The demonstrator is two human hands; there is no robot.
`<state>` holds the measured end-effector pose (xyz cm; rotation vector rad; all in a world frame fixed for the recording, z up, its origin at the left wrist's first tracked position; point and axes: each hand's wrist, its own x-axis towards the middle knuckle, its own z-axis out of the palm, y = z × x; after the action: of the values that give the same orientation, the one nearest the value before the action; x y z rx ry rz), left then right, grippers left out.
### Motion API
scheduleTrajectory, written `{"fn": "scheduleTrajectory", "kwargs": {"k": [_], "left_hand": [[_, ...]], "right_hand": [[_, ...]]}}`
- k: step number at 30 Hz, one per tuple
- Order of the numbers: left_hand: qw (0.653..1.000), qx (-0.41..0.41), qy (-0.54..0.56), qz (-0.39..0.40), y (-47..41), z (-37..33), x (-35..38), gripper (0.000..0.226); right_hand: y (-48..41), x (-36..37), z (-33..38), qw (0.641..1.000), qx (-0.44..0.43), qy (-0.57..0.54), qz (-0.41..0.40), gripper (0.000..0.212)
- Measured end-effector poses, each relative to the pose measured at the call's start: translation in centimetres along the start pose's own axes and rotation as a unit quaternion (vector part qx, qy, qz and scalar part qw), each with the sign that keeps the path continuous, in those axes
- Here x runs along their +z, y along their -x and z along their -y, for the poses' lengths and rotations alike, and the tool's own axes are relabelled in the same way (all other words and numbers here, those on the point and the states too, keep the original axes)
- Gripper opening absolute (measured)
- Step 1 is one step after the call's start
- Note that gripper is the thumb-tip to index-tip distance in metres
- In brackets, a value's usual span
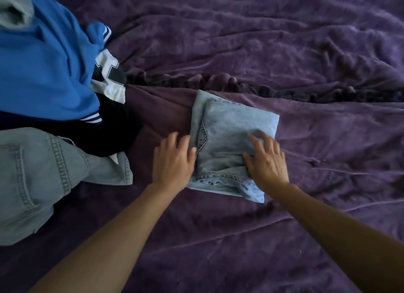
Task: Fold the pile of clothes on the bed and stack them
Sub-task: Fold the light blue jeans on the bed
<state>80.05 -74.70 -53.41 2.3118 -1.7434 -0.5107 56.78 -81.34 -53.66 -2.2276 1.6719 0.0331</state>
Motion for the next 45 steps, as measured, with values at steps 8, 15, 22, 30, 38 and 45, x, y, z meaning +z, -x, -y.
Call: {"fn": "scheduleTrajectory", "kwargs": {"k": [8, 15, 22, 30, 38, 45], "left_hand": [[0.994, 0.017, -0.087, 0.063, -3.3, -1.9, 7.1, 0.071], [0.998, 0.03, -0.046, 0.024, -3.4, -2.6, 6.5, 0.064], [0.997, 0.018, 0.014, 0.068, 0.8, -9.0, 2.6, 0.051], [0.988, 0.075, 0.029, 0.135, 11.2, -22.2, 3.3, 0.051], [0.975, 0.13, 0.082, 0.159, 21.0, -41.0, 6.4, 0.05], [0.949, 0.195, 0.184, 0.166, 26.3, -57.3, 9.1, 0.052]], "right_hand": [[-0.8, 5.2, -2.2, 0.987, 0.142, -0.073, 0.016, 0.071], [-0.8, 5.6, -1.3, 0.948, 0.241, -0.206, -0.043, 0.079], [4.8, 0.9, -3.1, 0.947, 0.243, -0.205, -0.049, 0.074], [19.3, -4.6, -14.4, 0.928, 0.302, -0.216, -0.043, 0.077], [32.6, -12.7, -31.0, 0.928, 0.321, -0.18, -0.061, 0.078], [39.9, -20.8, -46.4, 0.93, 0.317, -0.15, -0.107, 0.076]]}}
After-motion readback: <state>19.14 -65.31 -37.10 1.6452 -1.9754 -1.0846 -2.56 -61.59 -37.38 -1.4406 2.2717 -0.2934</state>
